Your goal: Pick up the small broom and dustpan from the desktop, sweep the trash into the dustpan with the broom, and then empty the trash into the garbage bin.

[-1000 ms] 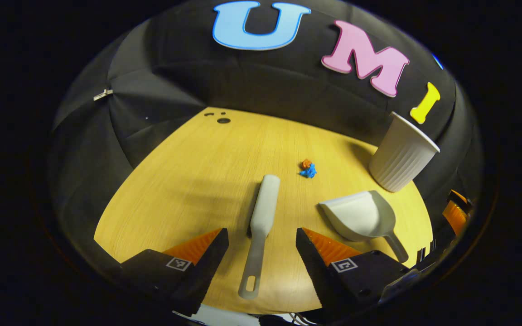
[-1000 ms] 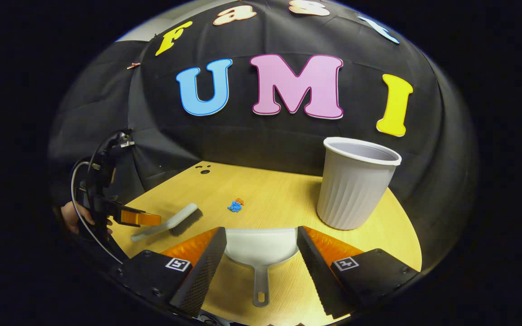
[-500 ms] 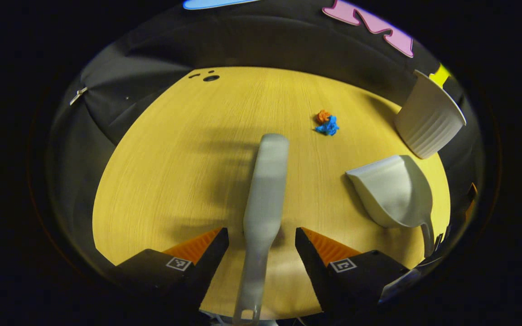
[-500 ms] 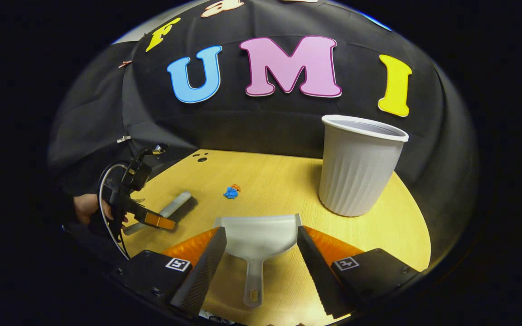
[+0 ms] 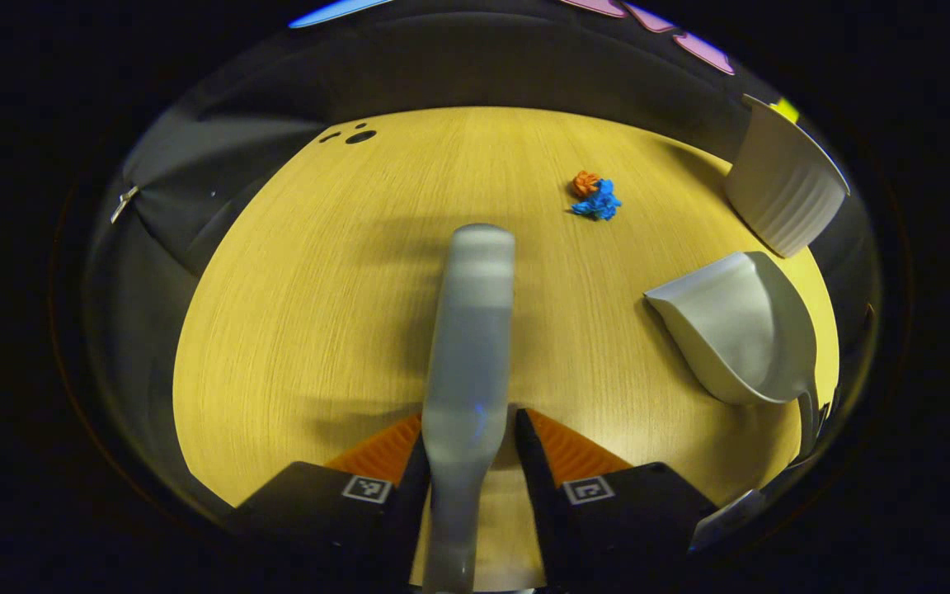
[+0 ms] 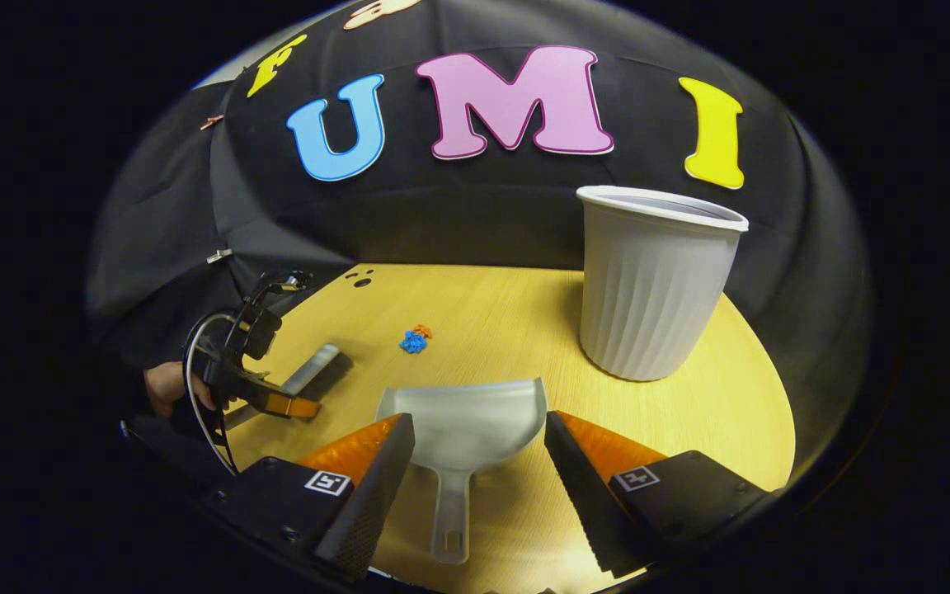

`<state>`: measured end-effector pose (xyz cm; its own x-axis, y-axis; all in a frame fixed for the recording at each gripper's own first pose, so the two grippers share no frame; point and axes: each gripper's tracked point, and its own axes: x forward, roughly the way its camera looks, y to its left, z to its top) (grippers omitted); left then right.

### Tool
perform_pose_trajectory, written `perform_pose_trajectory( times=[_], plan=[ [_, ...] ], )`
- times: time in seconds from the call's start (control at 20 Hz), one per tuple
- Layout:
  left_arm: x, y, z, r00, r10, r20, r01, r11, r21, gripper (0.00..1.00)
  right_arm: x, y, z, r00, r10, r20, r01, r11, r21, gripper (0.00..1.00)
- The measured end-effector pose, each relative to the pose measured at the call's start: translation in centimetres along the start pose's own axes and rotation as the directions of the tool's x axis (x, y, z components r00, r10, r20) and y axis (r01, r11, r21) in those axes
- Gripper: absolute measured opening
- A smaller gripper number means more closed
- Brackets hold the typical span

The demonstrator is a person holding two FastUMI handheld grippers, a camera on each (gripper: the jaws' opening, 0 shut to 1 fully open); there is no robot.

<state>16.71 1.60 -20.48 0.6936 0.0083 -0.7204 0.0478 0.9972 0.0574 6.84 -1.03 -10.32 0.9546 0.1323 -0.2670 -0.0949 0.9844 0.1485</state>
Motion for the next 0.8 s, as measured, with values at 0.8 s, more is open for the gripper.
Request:
perform_pose_trajectory(
  times=[0.8],
  plan=[
    [-8.3, 1.1, -5.1, 0.976, 0.044, 0.211, -0.022, 0.994, -0.104, 0.26, 0.5, 2.0, -5.2, 0.966, 0.014, -0.259, -0.002, 0.999, 0.048, 0.99]
  ],
)
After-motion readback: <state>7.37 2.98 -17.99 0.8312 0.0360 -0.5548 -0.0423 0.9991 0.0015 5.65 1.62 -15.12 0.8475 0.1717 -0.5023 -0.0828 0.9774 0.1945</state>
